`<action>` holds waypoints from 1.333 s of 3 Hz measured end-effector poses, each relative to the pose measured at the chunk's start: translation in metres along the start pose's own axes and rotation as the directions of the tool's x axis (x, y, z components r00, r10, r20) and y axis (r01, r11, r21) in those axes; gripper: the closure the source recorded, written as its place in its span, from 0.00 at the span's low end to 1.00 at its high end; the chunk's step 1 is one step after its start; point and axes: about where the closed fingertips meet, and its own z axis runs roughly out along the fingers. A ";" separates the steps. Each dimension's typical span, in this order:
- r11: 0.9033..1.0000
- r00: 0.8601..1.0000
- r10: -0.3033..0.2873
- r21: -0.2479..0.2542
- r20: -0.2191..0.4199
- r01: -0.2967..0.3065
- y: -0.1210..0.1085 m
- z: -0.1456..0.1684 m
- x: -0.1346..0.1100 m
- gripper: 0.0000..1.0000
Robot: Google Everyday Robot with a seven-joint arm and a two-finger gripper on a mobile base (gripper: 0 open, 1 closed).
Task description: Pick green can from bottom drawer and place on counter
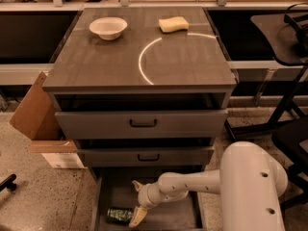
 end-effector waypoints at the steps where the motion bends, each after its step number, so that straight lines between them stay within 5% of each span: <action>1: 0.998 0.998 -0.066 -0.013 0.008 0.066 -0.007 0.014 0.005 0.00; 3: 0.986 0.986 -0.166 -0.013 -0.032 0.166 -0.016 0.051 0.011 0.00; 4: 0.985 0.984 -0.171 0.003 -0.057 0.171 -0.016 0.076 0.014 0.00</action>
Offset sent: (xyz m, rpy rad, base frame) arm 0.0278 0.0252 -0.0459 -0.0125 -0.1349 0.1565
